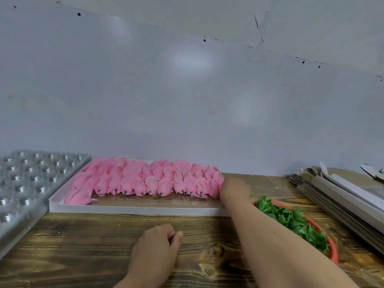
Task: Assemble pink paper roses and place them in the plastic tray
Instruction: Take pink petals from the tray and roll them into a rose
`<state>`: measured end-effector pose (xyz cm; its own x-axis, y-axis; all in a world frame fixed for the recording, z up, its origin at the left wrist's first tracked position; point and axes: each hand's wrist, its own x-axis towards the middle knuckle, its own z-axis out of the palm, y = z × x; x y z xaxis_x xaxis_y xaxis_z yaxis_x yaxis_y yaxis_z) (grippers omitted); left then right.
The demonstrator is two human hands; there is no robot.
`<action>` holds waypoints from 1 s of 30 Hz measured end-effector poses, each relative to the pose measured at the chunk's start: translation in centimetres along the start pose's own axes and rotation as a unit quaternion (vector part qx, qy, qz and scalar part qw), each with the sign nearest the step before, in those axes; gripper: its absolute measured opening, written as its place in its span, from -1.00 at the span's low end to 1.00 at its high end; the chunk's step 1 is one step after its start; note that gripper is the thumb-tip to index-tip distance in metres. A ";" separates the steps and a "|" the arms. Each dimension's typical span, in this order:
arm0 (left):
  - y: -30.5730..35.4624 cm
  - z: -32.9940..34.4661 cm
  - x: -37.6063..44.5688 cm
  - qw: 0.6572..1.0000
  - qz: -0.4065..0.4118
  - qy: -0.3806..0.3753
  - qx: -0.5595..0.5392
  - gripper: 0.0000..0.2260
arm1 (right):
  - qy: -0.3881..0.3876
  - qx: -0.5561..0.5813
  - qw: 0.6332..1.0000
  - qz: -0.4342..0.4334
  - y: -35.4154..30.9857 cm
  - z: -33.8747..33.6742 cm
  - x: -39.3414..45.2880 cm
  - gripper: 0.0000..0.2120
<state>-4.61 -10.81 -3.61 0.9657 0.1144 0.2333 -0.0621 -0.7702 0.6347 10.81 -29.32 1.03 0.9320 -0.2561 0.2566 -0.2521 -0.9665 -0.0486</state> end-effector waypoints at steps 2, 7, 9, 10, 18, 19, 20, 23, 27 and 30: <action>0.0 0.0 0.0 1.000 0.004 -0.002 0.001 -0.66 | 0.009 -0.017 1.000 -0.004 -0.1 0.3 0.2 -0.76; 0.0 -0.1 -0.1 1.000 0.017 0.001 0.004 -0.66 | 0.021 -0.028 0.999 -0.005 -0.6 0.8 0.5 -0.75; 0.0 -0.1 -0.1 1.000 0.019 0.001 0.005 -0.67 | 0.017 -0.026 1.000 -0.001 -0.6 0.9 0.6 -0.75; 0.0 -0.1 -0.1 1.000 0.019 0.001 0.006 -0.67 | 0.015 -0.025 1.000 0.001 -0.6 0.9 0.6 -0.75; -0.2 0.1 0.0 1.000 0.024 0.006 0.006 -0.67 | 0.004 -0.033 0.999 0.005 -0.5 0.6 0.2 -0.75; -0.2 0.1 0.0 1.000 0.024 0.008 0.005 -0.67 | 0.005 -0.039 0.999 0.004 -0.5 0.4 0.2 -0.76; -0.2 0.1 0.0 1.000 0.023 0.009 0.005 -0.67 | 0.007 -0.044 0.999 0.003 -0.4 0.2 0.2 -0.76; -0.2 0.1 0.2 1.000 0.016 0.012 0.008 -0.67 | 0.019 -0.053 0.998 -0.003 -0.1 -0.4 -0.1 -0.77; -0.2 0.3 0.3 1.000 0.003 0.012 -0.002 -0.67 | 0.041 -0.059 0.997 -0.027 0.3 -1.8 -0.8 -0.82; -0.3 0.3 0.3 1.000 -0.005 0.010 -0.006 -0.67 | 0.045 -0.069 0.995 -0.048 0.5 -3.3 -1.4 -0.88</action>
<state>-4.20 -10.76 -3.97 0.9608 0.1354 0.2419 -0.0555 -0.7609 0.6464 8.49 -29.41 3.87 0.9280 -0.1542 0.3391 -0.2024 -0.9730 0.1114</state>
